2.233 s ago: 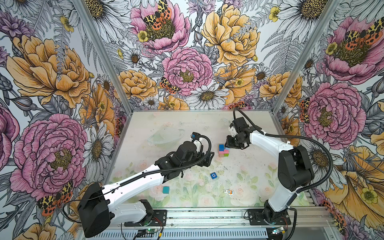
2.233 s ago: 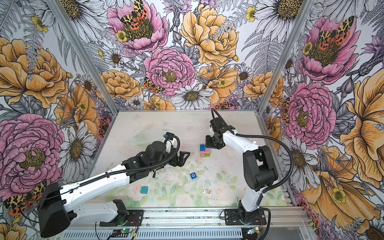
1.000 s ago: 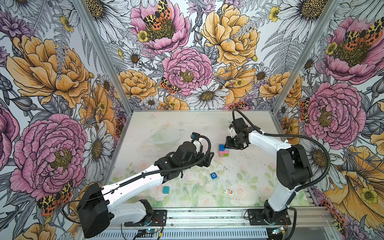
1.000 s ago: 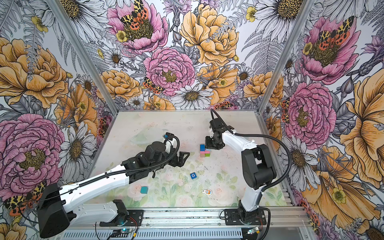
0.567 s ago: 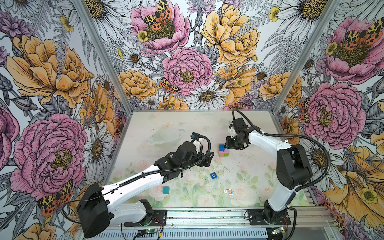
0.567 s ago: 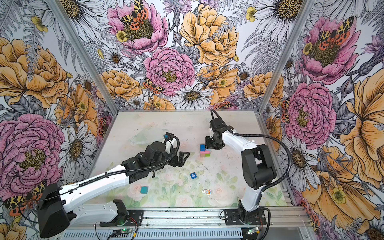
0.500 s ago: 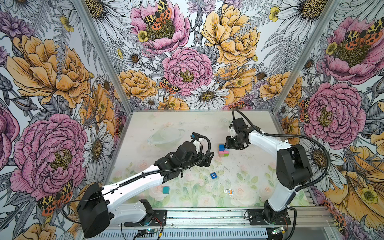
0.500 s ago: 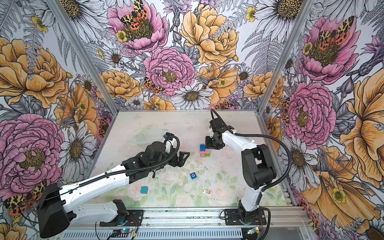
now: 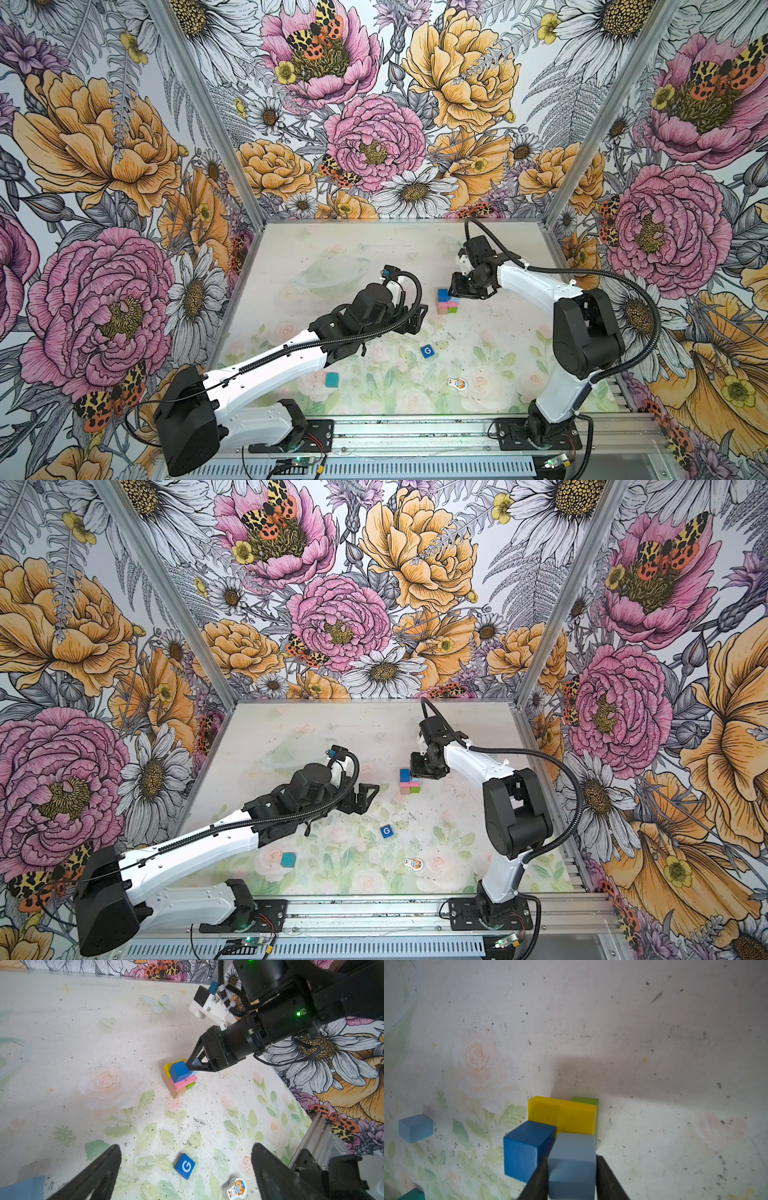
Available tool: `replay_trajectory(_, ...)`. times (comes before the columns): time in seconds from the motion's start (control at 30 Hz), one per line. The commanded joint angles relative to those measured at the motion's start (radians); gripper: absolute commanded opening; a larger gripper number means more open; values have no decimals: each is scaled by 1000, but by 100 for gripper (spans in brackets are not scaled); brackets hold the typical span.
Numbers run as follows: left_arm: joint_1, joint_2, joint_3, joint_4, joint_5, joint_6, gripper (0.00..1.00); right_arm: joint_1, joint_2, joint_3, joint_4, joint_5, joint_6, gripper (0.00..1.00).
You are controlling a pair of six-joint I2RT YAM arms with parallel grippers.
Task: Build the wood block tower
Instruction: 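Lower the light-blue cube beside the dark-blue cube onto the yellow block, then open the right gripper to release the light-blue cube on the stack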
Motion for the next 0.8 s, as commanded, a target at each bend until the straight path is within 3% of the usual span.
replay_trajectory(0.0, 7, -26, -12, 26, 12, -5, 99, -1, -27, 27, 1, -6, -5, 40)
replay_trajectory(0.6, 0, -43, -10, 24, 9, -3, 99, -3, -63, 37, -19, 8, 0, 44)
replay_trajectory(0.77, -1, -52, -12, 21, 7, -4, 99, -4, -81, 37, -24, 18, 6, 53)
